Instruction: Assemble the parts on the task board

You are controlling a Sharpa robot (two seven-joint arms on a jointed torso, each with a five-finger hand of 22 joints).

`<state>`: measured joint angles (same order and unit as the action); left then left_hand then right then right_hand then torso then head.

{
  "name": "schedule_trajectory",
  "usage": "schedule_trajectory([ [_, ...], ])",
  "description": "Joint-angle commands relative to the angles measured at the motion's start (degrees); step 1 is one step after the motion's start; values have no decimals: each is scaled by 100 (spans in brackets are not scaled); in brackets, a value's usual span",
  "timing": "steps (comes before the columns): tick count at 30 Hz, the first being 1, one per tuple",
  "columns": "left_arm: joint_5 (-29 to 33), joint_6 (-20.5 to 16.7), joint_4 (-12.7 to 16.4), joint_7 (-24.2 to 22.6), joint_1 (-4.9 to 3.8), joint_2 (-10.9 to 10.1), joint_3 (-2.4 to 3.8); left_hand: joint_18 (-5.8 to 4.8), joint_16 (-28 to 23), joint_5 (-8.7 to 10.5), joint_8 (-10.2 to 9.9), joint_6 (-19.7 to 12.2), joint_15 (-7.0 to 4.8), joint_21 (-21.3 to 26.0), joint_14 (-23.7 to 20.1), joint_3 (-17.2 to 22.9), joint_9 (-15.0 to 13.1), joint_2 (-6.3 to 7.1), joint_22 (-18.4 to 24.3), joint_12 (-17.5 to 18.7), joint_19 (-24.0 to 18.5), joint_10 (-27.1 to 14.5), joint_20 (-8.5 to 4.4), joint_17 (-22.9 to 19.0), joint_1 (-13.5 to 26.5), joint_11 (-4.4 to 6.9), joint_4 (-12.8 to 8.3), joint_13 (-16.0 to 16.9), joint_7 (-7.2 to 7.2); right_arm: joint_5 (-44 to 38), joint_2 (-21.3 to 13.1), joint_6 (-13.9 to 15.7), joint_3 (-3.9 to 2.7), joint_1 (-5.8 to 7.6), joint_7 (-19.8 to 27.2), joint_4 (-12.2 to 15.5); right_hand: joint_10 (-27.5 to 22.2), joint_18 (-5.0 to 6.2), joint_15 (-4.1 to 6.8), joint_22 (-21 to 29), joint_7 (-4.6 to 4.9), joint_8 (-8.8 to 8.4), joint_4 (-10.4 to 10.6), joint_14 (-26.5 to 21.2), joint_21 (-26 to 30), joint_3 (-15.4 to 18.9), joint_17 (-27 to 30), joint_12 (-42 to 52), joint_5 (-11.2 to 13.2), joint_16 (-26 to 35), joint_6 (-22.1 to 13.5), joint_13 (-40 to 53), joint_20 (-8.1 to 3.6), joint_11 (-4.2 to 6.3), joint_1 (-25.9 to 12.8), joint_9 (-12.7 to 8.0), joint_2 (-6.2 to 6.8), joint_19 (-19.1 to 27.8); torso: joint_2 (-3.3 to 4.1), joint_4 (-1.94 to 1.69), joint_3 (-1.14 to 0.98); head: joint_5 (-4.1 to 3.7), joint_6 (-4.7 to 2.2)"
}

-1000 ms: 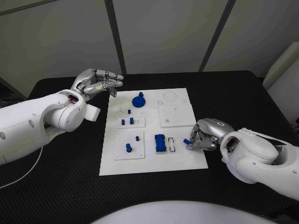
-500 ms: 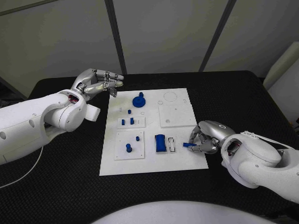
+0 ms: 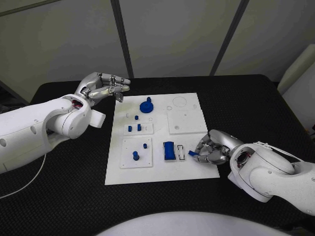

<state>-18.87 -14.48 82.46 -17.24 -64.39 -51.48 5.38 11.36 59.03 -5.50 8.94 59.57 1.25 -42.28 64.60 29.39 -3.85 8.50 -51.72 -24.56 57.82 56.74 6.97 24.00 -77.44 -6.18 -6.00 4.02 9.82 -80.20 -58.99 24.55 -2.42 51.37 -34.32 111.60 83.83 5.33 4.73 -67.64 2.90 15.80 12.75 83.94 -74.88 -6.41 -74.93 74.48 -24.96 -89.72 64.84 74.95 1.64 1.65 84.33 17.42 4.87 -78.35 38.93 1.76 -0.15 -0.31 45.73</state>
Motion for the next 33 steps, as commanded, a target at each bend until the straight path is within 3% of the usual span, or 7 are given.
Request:
schedule_trajectory([
  [1,8,44,15,-42,-7,4,4,-87,-25,17,12,-42,31,19,-10,-8,-2,-54,-9,-39,-5,-54,30,-9,0,-1,-39,4,-2,419,61,352,0,5,41,15,30,-57,35,-15,-44,60,46,606,-17,-158,-1507,25,-32,-28,1,495,-25,8,-149,102,54,-28,1,-6,-2,-2,0],
  [14,8,49,1,-42,-7,19,4,-87,-25,17,12,-42,31,19,-10,-8,-2,-54,-9,-39,-5,-54,30,-9,0,-1,-39,4,-2,585,222,534,-1,5,140,-37,64,-68,50,-76,-68,119,229,606,-55,-362,-1507,68,-68,-28,28,528,-37,27,-481,171,149,-64,4,4,-4,11,7],
  [23,8,57,-4,-40,-7,33,4,-87,-25,17,12,-42,31,19,-10,-8,-2,-54,-9,-39,-5,-54,30,-9,0,-1,-39,4,-2,707,398,364,-1,6,166,-142,78,-69,54,-84,-77,166,355,606,-56,-420,-1507,82,-44,-28,54,542,-42,34,-765,224,226,-68,1,-9,1,7,13],
  [25,8,59,-6,-39,-7,34,4,-87,-25,17,12,-42,31,19,-10,-8,-2,-54,-9,-39,-5,-54,30,-9,0,-1,-39,4,-2,720,430,330,-1,6,160,-163,86,-71,55,-89,-79,184,363,606,-57,-397,-1507,91,-208,-28,63,549,-42,33,-903,245,252,-70,0,-7,0,14,14],
  [27,8,61,-9,-37,-7,36,4,-87,-25,17,12,-42,31,19,-10,-8,-2,-54,-9,-39,-5,-54,30,-9,0,-1,-39,4,-2,728,464,295,-1,7,155,-185,92,-71,58,-96,-85,210,345,606,-59,-331,-1507,96,-547,-28,70,555,-48,38,-1036,277,281,-74,0,4,-2,18,14],
  [33,8,72,-9,-32,-7,42,4,-87,-24,16,15,-45,30,19,-10,-5,-1,-56,-12,-46,-6,-65,30,-13,-1,-2,-44,2,-1,738,527,169,-1,7,104,-251,98,-71,60,-96,-84,236,356,606,-56,-241,-1507,104,-614,-28,77,564,-49,38,-1163,309,290,-73,1,0,0,19,15],
])
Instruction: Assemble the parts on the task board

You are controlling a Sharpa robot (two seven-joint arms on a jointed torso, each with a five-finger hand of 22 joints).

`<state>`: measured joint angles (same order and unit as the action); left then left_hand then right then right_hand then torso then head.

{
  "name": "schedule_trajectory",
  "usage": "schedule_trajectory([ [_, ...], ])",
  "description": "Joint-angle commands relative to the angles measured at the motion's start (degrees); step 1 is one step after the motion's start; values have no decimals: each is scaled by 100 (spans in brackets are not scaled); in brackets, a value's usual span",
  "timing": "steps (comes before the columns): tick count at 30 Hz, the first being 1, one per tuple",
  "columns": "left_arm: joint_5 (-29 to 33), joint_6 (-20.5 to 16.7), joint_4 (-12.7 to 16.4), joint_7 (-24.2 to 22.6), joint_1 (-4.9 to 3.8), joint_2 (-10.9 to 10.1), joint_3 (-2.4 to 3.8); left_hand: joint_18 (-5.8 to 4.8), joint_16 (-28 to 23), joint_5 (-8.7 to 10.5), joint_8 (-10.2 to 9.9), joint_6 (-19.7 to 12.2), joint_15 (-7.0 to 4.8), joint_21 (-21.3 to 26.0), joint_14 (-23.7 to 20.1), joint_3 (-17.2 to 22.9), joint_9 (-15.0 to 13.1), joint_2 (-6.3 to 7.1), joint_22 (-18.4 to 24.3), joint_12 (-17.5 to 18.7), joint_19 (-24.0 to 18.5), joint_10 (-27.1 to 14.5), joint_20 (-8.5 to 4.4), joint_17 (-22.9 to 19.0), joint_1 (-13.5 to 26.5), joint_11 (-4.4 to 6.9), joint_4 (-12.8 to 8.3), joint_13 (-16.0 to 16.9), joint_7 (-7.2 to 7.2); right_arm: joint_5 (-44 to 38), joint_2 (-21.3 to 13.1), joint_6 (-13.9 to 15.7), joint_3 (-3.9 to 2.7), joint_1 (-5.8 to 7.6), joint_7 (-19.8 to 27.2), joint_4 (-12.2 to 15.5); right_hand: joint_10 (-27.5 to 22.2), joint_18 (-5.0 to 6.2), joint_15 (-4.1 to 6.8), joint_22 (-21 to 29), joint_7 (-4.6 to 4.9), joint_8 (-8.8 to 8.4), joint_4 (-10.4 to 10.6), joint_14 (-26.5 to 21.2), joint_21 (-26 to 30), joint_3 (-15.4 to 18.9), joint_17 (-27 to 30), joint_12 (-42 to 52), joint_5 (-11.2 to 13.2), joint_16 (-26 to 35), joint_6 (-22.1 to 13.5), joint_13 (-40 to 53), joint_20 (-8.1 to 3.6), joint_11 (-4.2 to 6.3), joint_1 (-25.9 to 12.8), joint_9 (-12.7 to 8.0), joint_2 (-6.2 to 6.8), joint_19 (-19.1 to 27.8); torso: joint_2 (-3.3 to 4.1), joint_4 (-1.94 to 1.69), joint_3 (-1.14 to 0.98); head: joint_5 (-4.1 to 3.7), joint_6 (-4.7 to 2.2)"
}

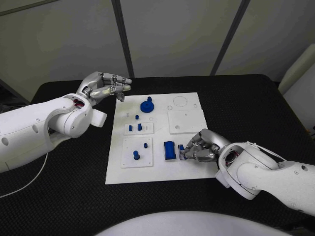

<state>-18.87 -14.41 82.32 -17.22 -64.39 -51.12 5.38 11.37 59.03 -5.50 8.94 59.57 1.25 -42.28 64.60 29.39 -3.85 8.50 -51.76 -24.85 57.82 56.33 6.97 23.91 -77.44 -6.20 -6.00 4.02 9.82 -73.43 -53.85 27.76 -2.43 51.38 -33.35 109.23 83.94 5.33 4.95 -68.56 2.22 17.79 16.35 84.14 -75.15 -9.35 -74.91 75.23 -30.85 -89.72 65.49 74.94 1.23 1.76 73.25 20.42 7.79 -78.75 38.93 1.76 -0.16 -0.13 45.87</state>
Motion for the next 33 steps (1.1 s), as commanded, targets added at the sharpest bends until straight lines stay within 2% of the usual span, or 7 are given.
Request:
schedule_trajectory([
  [1,8,64,5,-33,-7,5,4,-87,-23,16,15,-45,30,19,-10,-5,-1,-56,-9,-18,-6,-24,30,-5,-1,-1,-44,2,-1,62,17,-165,0,6,0,-20,87,-71,37,-6,-16,42,1,586,-29,80,-1509,30,-25,-28,13,565,-8,27,-91,16,0,-33,1,0,2,1,2],
  [7,8,65,3,-31,-7,4,4,-87,-23,16,15,-45,30,19,-10,-5,-1,-56,-9,-18,-6,-24,30,-5,-1,-1,-44,2,-1,64,54,-234,0,6,-24,-62,93,-70,36,-3,-17,68,5,586,-22,273,-1509,43,-117,-28,13,578,-7,26,-297,53,16,-30,-2,4,-1,2,2],
  [11,8,66,1,-30,-7,6,4,-87,-23,16,15,-45,30,19,-10,-5,-1,-56,-9,-18,-6,-24,30,-5,-1,-1,-44,2,-1,64,75,-258,0,6,-36,-89,89,-67,36,11,-17,79,-2,586,-9,389,-1509,32,-37,-28,5,575,-6,25,-366,73,19,-22,-2,4,-2,3,-2],
  [15,8,67,0,-30,-7,7,4,-87,-23,16,15,-45,30,19,-10,-5,-1,-56,-9,-18,-6,-24,30,-5,-1,-1,-44,2,-1,64,92,-265,0,7,-41,-112,83,-64,30,26,-10,88,2,586,7,545,-1509,20,226,-28,-9,572,-3,18,-449,95,4,-12,-1,6,-2,-8,-5],
  [19,8,68,-5,-29,-7,12,4,-87,-23,16,15,-45,30,19,-10,-5,-1,-56,-9,-18,-6,-24,30,-5,-1,-1,-44,2,-1,51,106,-261,0,7,-27,-122,77,-61,19,41,2,96,12,586,23,743,-1509,10,685,-28,-24,570,6,6,-568,115,-15,-2,1,6,-5,-5,-7],
  [22,8,68,-9,-27,-7,15,4,-87,-23,16,15,-45,30,19,-10,-5,-1,-56,-9,-18,-6,-24,30,-5,-1,-1,-44,2,-1,41,114,-257,0,7,0,-122,76,-59,15,42,6,101,19,586,28,891,-1509,10,876,-28,-32,573,12,1,-649,129,-36,0,2,4,-5,-10,-3],
  [33,8,75,-23,-21,-6,25,4,-87,-22,16,15,-50,32,19,-10,-6,-1,-57,-11,-22,-7,-33,30,-8,5,-3,-43,1,1,-9,88,-220,0,7,59,-104,75,-56,15,47,2,116,26,586,40,1205,-1509,13,1263,-28,-45,582,16,1,-721,162,-138,4,-5,5,-4,-18,-1],
])
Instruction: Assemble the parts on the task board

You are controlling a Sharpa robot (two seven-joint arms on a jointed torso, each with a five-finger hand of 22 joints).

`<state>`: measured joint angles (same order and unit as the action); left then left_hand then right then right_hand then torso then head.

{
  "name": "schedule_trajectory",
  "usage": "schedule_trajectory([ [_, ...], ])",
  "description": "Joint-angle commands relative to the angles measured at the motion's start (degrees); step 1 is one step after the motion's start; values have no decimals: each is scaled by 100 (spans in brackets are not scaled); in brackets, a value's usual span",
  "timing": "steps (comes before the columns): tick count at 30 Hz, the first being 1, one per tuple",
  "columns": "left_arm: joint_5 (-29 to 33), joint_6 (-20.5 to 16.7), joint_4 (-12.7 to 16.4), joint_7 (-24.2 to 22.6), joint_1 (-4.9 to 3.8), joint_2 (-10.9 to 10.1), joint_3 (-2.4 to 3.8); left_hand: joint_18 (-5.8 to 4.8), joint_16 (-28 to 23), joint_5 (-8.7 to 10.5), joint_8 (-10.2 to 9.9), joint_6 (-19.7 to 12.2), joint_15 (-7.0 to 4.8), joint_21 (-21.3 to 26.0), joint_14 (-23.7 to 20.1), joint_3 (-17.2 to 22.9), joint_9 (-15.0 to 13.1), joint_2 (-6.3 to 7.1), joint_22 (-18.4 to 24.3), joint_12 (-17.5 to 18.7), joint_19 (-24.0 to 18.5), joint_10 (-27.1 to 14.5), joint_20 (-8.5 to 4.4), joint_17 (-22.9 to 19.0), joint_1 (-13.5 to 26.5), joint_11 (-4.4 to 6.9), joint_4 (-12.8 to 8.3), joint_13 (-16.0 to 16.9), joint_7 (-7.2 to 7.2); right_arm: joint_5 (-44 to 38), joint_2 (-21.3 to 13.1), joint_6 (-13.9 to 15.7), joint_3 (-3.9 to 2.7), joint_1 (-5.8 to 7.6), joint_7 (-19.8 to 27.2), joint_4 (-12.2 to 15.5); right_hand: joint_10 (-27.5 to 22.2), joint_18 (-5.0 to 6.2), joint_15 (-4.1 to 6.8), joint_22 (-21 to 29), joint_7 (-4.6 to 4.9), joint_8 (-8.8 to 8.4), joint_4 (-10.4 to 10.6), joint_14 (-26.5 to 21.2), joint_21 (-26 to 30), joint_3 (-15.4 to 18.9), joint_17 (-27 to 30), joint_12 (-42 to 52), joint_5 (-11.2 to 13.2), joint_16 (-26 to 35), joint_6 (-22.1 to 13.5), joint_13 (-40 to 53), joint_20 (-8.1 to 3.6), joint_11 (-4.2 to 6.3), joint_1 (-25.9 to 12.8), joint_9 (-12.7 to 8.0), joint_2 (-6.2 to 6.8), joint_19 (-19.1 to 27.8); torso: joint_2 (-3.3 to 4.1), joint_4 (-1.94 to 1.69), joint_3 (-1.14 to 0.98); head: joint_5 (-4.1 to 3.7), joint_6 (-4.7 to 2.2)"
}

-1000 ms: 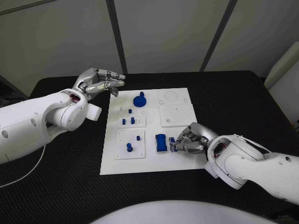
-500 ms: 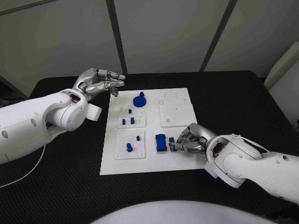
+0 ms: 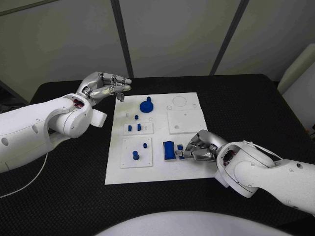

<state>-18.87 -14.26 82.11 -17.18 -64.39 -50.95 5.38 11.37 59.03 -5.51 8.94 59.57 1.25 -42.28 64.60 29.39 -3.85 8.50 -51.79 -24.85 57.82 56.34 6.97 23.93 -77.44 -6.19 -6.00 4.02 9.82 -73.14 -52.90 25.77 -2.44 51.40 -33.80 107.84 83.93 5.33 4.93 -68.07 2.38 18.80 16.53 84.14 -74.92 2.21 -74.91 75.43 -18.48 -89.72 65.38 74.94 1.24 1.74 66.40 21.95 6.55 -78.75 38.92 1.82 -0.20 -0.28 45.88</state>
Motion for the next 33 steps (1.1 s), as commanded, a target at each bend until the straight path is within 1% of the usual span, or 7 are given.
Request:
schedule_trajectory([
  [1,8,60,-3,-25,-6,9,4,-88,-23,16,15,-50,31,19,-10,-6,-1,-57,-7,-22,-7,-34,30,-9,5,-4,-43,1,1,-45,-16,-17,1,5,111,38,77,-56,17,-4,-14,16,8,586,17,61,-1509,-6,38,-28,-34,584,15,3,-38,11,-19,2,-5,-1,-1,-3,-2],
  [7,8,61,-3,-24,-5,10,4,-88,-23,16,15,-50,31,19,-10,-6,-1,-57,-7,-22,-7,-34,30,-9,5,-4,-43,1,1,-71,-108,-27,1,4,279,86,79,-56,19,-4,-19,23,-23,586,20,117,-1509,1,104,-28,-38,590,14,7,52,22,-48,4,-4,-3,-4,-3,-6],
  [13,8,58,-2,-21,-1,-4,4,-88,-23,16,15,-50,31,19,-10,-6,-1,-57,-7,-22,-7,-34,30,-9,5,-4,-43,1,1,-78,-242,-318,1,4,488,172,70,-55,15,2,-10,31,-95,586,31,229,-1509,-13,296,-28,-59,586,15,1,339,43,-54,10,-4,5,-2,22,-7],
  [15,8,60,-1,-20,0,-3,4,-88,-23,16,15,-50,31,19,-10,-6,-1,-57,-7,-22,-7,-34,30,-9,5,-4,-43,1,1,-79,-282,-394,1,4,507,193,70,-54,14,4,-9,33,-108,586,35,252,-1509,-12,336,-28,-60,587,16,0,392,47,-60,12,-4,2,0,13,-13],
  [24,8,60,-3,-17,3,1,4,-88,-23,16,15,-50,31,19,-10,-6,-1,-57,-7,-22,-7,-34,30,-9,5,-4,-43,1,1,-84,-379,-579,2,3,527,193,67,-55,14,-1,-9,38,-145,586,34,288,-1509,-18,365,-28,-62,585,18,0,515,55,-89,10,-1,-1,-2,-3,-16],
  [28,8,63,-5,-18,7,2,4,-88,-23,16,15,-50,31,19,-10,-6,-1,-57,-7,-22,-7,-34,30,-9,5,-4,-43,1,1,-93,-372,-621,2,2,524,169,68,-54,13,0,-9,40,-166,586,37,307,-1509,-14,392,-28,-63,588,18,1,579,59,-105,11,1,-2,-7,-3,-12],
  [33,8,65,-2,-19,13,7,4,-88,-23,16,15,-50,31,19,-10,-6,-1,-57,-7,-22,-7,-34,30,-9,5,-4,-43,1,1,-151,-326,-602,3,2,483,95,71,-56,14,-10,-11,44,-163,586,31,311,-1509,-6,404,-28,-58,593,18,2,600,62,-141,6,3,-5,1,-13,-14],
])
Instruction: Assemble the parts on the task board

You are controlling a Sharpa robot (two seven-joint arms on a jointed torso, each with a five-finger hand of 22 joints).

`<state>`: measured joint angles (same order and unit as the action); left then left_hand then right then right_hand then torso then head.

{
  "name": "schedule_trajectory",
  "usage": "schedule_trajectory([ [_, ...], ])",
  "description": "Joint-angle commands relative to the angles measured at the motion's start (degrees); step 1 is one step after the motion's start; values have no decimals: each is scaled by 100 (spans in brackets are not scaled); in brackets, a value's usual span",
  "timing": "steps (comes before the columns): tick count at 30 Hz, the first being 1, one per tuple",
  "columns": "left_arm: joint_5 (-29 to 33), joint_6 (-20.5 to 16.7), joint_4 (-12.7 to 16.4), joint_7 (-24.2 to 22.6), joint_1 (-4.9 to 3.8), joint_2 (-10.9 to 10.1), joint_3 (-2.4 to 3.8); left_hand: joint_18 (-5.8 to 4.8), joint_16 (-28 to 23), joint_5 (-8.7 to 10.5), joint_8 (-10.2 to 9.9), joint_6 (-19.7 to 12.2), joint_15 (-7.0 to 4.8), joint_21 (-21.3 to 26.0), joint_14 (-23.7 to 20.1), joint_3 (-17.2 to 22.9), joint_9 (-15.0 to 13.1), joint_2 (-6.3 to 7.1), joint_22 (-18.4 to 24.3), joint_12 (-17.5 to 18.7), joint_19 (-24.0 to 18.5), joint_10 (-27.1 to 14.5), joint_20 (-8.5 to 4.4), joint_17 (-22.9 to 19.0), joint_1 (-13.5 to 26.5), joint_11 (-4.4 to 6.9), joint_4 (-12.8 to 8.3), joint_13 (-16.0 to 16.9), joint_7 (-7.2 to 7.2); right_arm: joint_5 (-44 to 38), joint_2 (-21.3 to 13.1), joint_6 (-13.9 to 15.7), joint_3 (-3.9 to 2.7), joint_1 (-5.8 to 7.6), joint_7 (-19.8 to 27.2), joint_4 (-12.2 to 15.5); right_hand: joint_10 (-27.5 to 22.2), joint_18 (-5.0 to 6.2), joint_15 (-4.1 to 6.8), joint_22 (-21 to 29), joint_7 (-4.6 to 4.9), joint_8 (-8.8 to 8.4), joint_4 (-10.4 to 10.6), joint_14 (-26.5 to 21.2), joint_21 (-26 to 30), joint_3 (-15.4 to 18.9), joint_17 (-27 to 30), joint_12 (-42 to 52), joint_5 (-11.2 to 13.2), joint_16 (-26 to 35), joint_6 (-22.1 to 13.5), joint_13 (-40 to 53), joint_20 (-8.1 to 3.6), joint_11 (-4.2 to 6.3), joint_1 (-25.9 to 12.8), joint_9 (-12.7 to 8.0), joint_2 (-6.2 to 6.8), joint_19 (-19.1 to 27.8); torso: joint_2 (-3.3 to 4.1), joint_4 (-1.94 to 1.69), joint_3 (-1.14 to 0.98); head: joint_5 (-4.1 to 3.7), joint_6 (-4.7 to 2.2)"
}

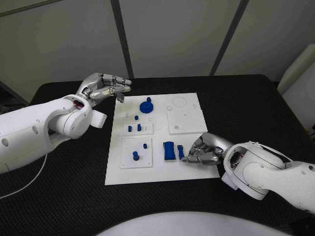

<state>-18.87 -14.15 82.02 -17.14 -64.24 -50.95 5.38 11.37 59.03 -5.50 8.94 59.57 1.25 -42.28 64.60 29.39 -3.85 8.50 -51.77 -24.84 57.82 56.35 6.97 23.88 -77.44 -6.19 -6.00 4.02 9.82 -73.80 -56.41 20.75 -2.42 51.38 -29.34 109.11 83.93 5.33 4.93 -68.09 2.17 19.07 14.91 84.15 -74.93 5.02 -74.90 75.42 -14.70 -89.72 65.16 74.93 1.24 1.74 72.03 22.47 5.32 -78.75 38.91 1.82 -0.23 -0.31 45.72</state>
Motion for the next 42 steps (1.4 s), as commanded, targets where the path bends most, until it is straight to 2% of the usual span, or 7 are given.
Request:
schedule_trajectory([
  [1,8,53,7,-23,-2,6,4,-87,-23,16,15,-50,31,19,-10,-6,-1,-57,-9,-22,-7,-35,30,-5,5,-4,-43,1,1,-98,41,-88,1,4,24,-54,74,-58,14,-15,11,19,5,585,26,34,-1510,1,31,-28,-33,598,18,2,41,11,-35,2,6,-7,4,-12,2],
  [9,8,53,5,-21,1,6,4,-87,-22,14,16,-54,32,18,-11,0,0,-65,-12,-28,-8,-44,30,-8,3,-5,-44,0,2,-118,133,-34,0,5,-43,-201,86,-60,17,-31,5,30,44,585,17,60,-1510,28,49,-28,-17,615,16,6,38,19,-123,-7,4,-10,4,7,20],
  [15,8,57,3,-18,2,0,4,-87,-21,14,18,-53,32,18,-12,3,0,-72,-12,-31,-8,-46,30,-10,4,-5,-43,0,2,-120,148,-99,0,5,-45,-225,88,-60,17,-31,5,30,45,585,17,61,-1510,32,49,-28,-17,617,16,6,38,20,-124,-7,2,7,1,15,26],
  [23,8,56,2,-11,3,-4,4,-85,-21,10,22,-54,30,16,-14,17,-1,-85,-16,-40,-9,-51,28,-14,-13,-3,-54,-1,1,-121,137,-311,0,5,-41,-217,86,-57,30,-17,-12,36,-95,585,32,104,-1510,31,-29,-28,-30,620,7,21,305,32,-123,2,-2,-1,3,0,27],
  [30,8,59,3,-10,4,-9,4,-85,-21,10,23,-54,29,14,-15,24,-1,-89,-19,-44,-9,-54,27,-16,-22,-2,-60,-1,1,-121,129,-385,0,5,9,-166,80,-53,29,-1,-6,34,-136,585,46,147,-1510,19,-21,-28,-39,615,6,18,363,34,-88,13,2,-1,2,3,22],
  [37,8,47,8,-17,4,-17,4,-84,-21,9,24,-55,28,12,-16,29,-1,-90,-22,-47,-10,-56,26,-17,-29,-2,-67,-1,1,-115,78,-251,0,4,138,-74,52,-45,17,42,20,17,-136,585,82,245,-1510,-43,7,-28,-74,579,12,-2,348,30,-20,39,-5,-1,1,0,16],
  [42,8,47,10,-22,7,-18,4,-84,-21,9,24,-55,28,12,-16,29,-1,-90,-22,-47,-10,-56,26,-17,-29,-2,-67,-1,1,-30,1,-103,0,4,341,-17,26,-33,3,104,42,-8,-121,585,130,298,-1509,-95,13,-27,-119,548,20,-20,331,21,0,74,-10,1,5,-7,-13],
])
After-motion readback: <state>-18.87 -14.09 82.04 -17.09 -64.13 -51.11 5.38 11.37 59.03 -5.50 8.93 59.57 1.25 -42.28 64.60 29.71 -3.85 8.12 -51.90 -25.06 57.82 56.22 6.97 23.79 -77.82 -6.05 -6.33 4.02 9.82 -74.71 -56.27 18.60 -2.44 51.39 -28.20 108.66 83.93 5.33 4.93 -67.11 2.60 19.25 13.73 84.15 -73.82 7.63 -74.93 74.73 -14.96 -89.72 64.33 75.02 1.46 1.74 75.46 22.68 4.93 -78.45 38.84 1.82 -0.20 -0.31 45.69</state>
